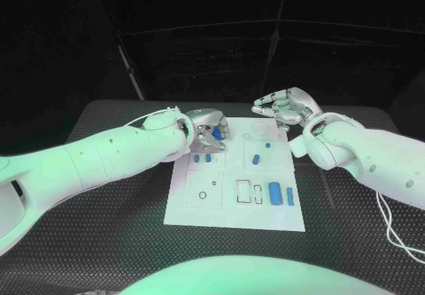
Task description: Assemble the parts on the task board
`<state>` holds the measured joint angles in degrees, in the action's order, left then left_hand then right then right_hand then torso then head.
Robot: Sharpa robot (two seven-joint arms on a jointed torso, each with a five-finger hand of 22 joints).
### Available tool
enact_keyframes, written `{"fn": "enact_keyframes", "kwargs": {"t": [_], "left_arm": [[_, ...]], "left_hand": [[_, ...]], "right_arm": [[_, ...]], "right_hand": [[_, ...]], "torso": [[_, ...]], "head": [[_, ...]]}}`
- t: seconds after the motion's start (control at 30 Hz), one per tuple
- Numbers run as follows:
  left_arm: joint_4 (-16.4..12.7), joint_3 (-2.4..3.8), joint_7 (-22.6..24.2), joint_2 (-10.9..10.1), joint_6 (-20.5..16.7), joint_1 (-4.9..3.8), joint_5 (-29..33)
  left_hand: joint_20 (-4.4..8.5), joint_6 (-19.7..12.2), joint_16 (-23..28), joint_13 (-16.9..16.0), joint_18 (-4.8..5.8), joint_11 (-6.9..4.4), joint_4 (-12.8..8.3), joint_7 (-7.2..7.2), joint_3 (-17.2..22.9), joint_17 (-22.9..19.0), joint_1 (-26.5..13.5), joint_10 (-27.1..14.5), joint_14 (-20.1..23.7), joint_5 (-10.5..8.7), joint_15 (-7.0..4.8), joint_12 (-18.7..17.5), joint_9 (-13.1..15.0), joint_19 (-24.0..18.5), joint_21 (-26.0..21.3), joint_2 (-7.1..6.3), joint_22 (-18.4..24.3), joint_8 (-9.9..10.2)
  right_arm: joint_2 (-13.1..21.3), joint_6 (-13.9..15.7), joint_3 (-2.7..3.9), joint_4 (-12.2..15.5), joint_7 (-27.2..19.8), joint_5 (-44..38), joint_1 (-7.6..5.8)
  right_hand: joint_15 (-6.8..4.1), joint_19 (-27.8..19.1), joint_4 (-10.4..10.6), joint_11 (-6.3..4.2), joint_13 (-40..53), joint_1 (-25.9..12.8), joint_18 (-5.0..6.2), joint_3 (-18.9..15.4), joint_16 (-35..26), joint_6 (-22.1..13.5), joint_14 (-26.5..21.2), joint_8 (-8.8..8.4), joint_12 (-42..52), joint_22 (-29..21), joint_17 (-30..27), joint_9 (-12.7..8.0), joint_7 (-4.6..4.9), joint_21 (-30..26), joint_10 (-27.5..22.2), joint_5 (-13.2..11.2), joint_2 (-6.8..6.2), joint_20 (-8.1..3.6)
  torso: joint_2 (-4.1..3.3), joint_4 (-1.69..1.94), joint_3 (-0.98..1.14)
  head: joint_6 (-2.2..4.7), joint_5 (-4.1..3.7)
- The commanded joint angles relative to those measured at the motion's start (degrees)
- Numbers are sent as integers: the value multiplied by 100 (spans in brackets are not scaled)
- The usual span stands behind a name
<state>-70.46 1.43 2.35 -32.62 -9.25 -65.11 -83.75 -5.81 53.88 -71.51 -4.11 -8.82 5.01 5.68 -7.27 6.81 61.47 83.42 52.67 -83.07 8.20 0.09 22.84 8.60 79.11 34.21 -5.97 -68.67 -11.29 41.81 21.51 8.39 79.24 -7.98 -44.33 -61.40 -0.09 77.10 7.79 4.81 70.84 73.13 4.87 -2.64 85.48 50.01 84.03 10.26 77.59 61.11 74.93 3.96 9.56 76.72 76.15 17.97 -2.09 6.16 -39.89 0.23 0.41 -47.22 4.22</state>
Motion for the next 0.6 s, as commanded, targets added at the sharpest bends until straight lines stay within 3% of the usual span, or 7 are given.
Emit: {"fn": "enact_keyframes", "kwargs": {"t": [0.03,0.6], "left_arm": [[80,3,-174,61,439,-10,-369],[348,0,-286,295,723,16,-493]], "left_hand": [[8,78,-149,16,90,-14,10,23,-43,149,-10,70,-78,7,-15,-55,-34,92,330,64,-151,48],[43,244,-321,26,166,-55,9,58,20,265,54,308,-165,14,-53,-131,-111,247,937,177,-442,125]], "right_arm": [[-7,-33,3,14,-53,-5,-10],[-10,-36,3,27,-48,-5,-10]], "right_hand": [[23,-19,-7,-14,3,-37,59,-33,-19,-38,372,31,19,-3,467,-4,6,-25,-32,38,11,0],[23,-19,-7,-14,3,-37,59,-33,-19,-38,372,31,19,-3,467,-4,6,-25,-32,38,11,0]], "torso": [[2,-3,5],[0,1,2]], "head": [[1,6],[-4,-16]]}}
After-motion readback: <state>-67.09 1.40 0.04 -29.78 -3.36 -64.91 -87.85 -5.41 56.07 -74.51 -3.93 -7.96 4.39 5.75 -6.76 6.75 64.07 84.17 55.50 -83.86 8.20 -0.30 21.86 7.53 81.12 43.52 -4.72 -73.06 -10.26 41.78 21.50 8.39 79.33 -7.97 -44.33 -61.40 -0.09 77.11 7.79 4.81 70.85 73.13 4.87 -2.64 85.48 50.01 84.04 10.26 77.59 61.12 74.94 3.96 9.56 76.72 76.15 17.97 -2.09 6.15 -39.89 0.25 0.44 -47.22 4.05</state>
